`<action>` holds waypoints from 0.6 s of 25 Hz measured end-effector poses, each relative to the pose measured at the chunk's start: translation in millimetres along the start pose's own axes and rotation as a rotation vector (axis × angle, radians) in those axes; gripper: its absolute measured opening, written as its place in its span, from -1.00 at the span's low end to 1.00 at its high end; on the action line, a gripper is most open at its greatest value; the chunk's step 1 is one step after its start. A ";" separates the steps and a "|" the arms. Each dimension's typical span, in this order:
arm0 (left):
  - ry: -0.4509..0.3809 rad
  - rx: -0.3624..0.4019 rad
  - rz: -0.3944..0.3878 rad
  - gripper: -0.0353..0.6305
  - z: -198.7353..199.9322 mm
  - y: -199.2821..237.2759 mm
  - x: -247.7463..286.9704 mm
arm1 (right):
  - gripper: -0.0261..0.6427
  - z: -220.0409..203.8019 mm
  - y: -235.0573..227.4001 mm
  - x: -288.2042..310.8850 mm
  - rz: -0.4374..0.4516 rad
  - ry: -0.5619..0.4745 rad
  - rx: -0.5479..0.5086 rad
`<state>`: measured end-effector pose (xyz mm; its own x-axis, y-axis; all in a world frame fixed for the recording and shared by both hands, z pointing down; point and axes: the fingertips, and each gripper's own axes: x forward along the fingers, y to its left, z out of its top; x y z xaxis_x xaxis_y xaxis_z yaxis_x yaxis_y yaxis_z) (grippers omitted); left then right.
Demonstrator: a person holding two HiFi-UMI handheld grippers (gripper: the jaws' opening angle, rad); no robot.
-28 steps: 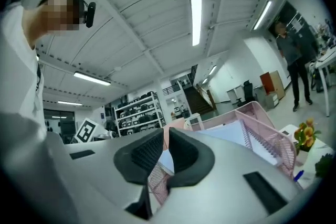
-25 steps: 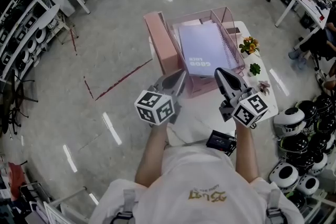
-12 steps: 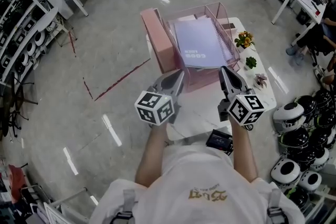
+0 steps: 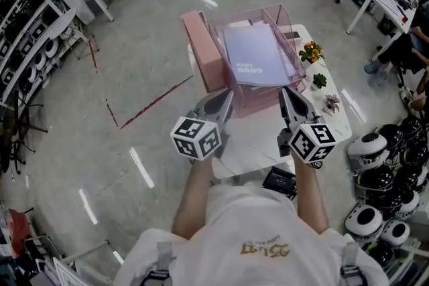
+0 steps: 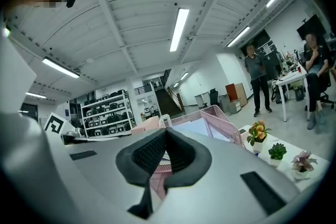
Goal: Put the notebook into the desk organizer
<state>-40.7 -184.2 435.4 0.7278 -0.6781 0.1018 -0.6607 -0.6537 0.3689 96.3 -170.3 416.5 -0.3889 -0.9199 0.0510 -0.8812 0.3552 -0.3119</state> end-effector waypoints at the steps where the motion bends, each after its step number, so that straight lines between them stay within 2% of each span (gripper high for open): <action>1: -0.001 0.000 0.000 -0.84 0.3 0.1 -1.0 | -0.89 -0.2 0.7 0.0 0.003 0.001 0.008; 15: 0.000 -0.008 -0.013 -0.85 -2.8 -0.9 -3.6 | -0.89 -3.4 2.4 -6.3 0.004 0.003 0.026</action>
<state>-42.3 -180.3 437.3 0.7361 -0.6698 0.0973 -0.6501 -0.6597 0.3771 95.7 -163.1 418.7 -0.3931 -0.9180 0.0524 -0.8722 0.3543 -0.3372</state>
